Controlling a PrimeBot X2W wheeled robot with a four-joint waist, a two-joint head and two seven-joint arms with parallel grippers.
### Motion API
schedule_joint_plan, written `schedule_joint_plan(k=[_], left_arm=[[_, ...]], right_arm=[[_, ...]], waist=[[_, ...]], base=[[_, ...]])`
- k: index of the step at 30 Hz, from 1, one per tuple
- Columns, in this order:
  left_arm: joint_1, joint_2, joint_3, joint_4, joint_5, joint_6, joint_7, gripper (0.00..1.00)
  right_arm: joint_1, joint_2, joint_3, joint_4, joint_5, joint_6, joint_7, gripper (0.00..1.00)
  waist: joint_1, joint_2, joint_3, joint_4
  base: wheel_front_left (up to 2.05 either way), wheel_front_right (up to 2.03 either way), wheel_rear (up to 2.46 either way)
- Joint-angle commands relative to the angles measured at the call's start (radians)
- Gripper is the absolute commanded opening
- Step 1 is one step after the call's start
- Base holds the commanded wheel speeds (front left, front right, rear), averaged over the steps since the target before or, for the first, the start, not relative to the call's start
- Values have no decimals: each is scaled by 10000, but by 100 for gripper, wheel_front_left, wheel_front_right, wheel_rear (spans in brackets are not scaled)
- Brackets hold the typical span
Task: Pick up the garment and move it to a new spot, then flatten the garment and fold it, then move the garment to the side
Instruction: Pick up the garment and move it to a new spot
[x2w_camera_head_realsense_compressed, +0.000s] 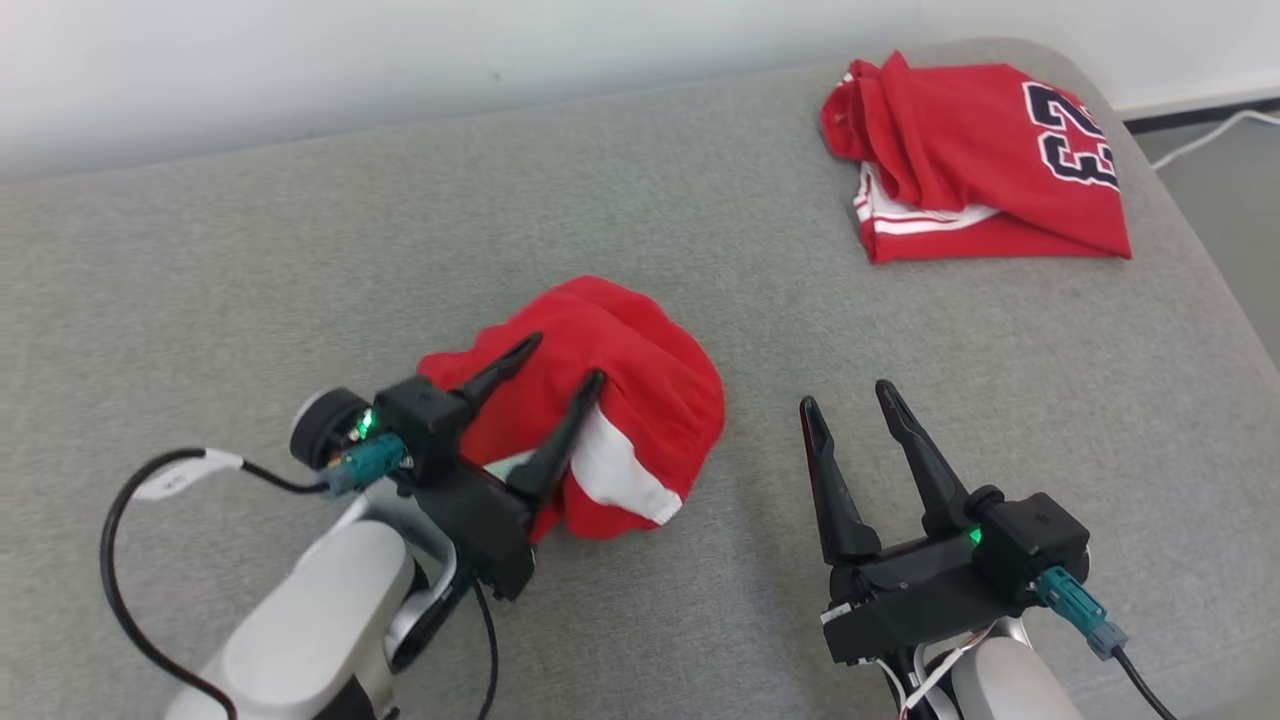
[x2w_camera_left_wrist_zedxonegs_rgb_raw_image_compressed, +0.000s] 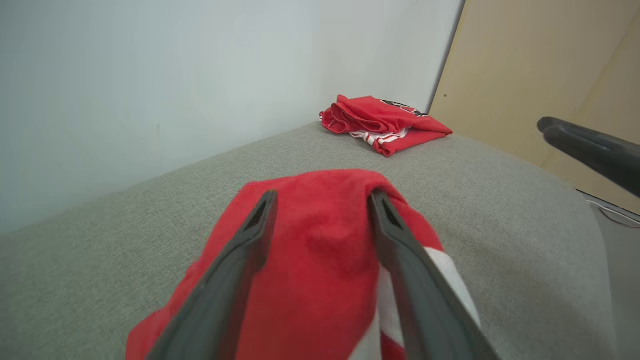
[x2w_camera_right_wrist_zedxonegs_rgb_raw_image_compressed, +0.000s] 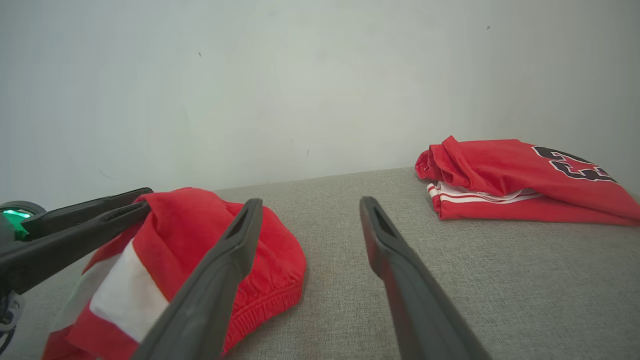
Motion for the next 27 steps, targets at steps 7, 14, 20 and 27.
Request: schedule_joint_plan(k=[7,14,20,27], left_arm=[[1002,-132,377,-297,-194,476,-650,100],[2097,80,938,-950,-457,995,-755,100],[3145,159,1712,-1496,-427,1442,-794,100],[4782,-126,3558,-2987,941,2165,-801,100]], right_arm=[[419,10,-175,79,-66,1,-6,100],[655,7,-294,57,-105,1,-6,100],[748,7,-308,184,-80,1,-8,100],[1044,6,-619,529,-94,1,-6,100]], waist=[[1,0,-549,719],[1,0,-723,1157],[1,0,-794,1416],[1,0,-956,1846]], base=[[0,0,0],[0,0,0],[0,0,0],[0,0,0]])
